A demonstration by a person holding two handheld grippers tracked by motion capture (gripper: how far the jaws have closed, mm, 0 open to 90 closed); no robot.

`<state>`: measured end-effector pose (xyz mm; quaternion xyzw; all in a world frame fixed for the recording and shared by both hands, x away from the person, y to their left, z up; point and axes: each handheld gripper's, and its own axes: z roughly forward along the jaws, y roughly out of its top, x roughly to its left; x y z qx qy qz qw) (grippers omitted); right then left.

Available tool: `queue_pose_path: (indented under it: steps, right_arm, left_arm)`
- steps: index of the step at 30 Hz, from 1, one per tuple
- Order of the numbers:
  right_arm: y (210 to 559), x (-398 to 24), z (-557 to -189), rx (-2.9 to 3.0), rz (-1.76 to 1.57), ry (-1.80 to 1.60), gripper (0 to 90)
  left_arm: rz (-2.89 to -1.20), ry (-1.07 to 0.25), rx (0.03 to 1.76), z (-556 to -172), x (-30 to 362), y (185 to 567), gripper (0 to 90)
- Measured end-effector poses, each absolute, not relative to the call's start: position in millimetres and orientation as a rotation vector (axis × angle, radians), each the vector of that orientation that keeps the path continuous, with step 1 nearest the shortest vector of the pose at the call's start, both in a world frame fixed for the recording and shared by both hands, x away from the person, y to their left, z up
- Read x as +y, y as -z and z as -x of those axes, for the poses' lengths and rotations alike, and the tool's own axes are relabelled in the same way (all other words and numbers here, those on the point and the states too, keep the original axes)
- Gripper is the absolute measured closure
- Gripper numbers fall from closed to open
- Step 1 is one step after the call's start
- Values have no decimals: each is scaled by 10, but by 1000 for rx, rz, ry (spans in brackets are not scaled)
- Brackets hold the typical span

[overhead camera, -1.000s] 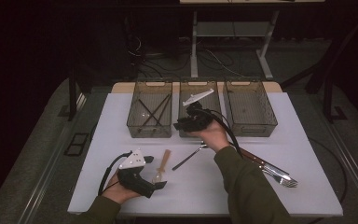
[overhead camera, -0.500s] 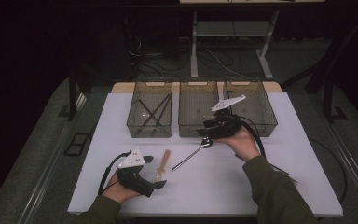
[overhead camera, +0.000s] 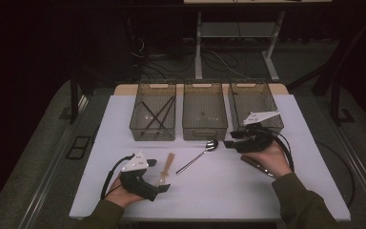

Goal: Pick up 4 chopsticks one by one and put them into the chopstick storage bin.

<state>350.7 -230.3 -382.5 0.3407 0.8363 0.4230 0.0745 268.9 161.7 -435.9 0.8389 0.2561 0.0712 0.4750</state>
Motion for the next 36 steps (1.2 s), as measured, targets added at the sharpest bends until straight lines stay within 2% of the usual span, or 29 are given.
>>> queue_pose_path:
  steps: [9, 13, 20, 26, 36]
  right_arm:
    - [3867, -2725, -3391, 2460, -1081, -1239, 466]
    - [3900, -2922, -3353, 2436, -1126, -1209, 497]
    - [3998, -3177, -3272, 2440, -1157, -1148, 584]
    - [4111, -3371, -3197, 2481, -1170, -1068, 732]
    - [4300, -3485, -3168, 2565, -1185, -940, 795]
  left_arm:
    - [-2054, -171, 625, -2688, 1616, 4353, 0]
    - [-2052, -170, 624, -2685, 1616, 4351, 0]
    - [-2050, -171, 624, -2682, 1615, 4350, 0]
    - [-2053, -171, 624, -2684, 1612, 4352, 0]
    - [-2059, -170, 623, -2684, 1610, 4354, 0]
